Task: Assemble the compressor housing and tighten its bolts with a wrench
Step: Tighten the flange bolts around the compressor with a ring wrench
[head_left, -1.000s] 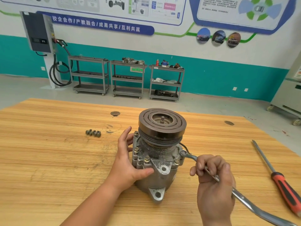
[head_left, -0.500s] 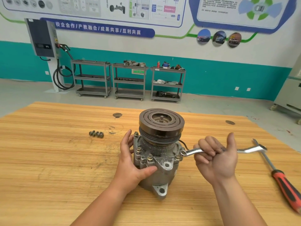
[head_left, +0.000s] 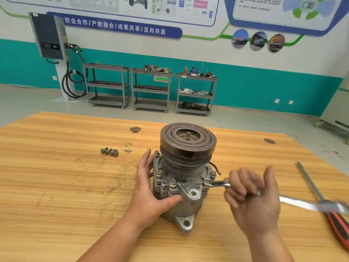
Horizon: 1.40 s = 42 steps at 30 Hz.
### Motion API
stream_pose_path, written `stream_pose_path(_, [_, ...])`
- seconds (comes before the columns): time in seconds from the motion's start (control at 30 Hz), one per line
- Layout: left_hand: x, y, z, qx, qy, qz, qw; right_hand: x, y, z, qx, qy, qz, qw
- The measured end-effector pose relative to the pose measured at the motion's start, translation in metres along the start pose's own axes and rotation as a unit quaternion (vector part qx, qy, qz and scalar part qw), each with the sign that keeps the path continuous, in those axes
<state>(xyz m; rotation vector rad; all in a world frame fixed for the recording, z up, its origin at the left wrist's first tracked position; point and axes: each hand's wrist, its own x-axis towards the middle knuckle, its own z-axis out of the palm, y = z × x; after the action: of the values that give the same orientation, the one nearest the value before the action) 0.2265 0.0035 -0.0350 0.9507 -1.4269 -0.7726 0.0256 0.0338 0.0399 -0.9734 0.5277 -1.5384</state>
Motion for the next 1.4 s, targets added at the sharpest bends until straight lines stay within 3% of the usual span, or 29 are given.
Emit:
stream_pose_path(0.13, [0.0,0.004,0.002,0.011,0.009,0.004,1.0,-0.047,0.03,0.029,-0.18,0.095,-0.141,0.969])
stream_pose_path(0.4, [0.001,0.0,0.0,0.008,0.018,-0.006,1.0,-0.044,0.019,0.027,-0.296,0.044,-0.246,0.922])
stream_pose_path(0.53, [0.003,-0.003,-0.002,0.017,0.019,-0.01,1.0,-0.014,-0.016,0.007,-0.043,0.033,-0.082,0.995])
stream_pose_path(0.6, [0.002,-0.002,-0.002,0.021,0.019,-0.015,0.999,0.002,-0.029,-0.006,0.057,0.038,0.019,0.997])
stream_pose_path(0.7, [0.0,0.004,-0.001,0.021,0.017,-0.022,0.999,0.008,-0.016,-0.021,0.231,-0.098,0.106,0.962])
stream_pose_path(0.87, [-0.013,0.023,0.022,0.075,0.074,-0.014,0.994,-0.014,0.0,-0.002,0.201,-0.177,0.026,0.963])
stream_pose_path(1.0, [-0.02,0.04,0.048,0.118,0.137,-0.001,0.983,-0.027,0.004,0.009,0.073,-0.088,-0.047,0.992])
stream_pose_path(1.17, [-0.03,0.053,0.071,0.099,0.186,-0.006,0.978,-0.003,-0.009,0.003,0.029,-0.052,-0.018,0.998])
stream_pose_path(1.4, [-0.069,0.062,0.077,0.055,0.124,0.019,0.991,0.035,-0.019,-0.017,-0.004,-0.13,0.07,0.989])
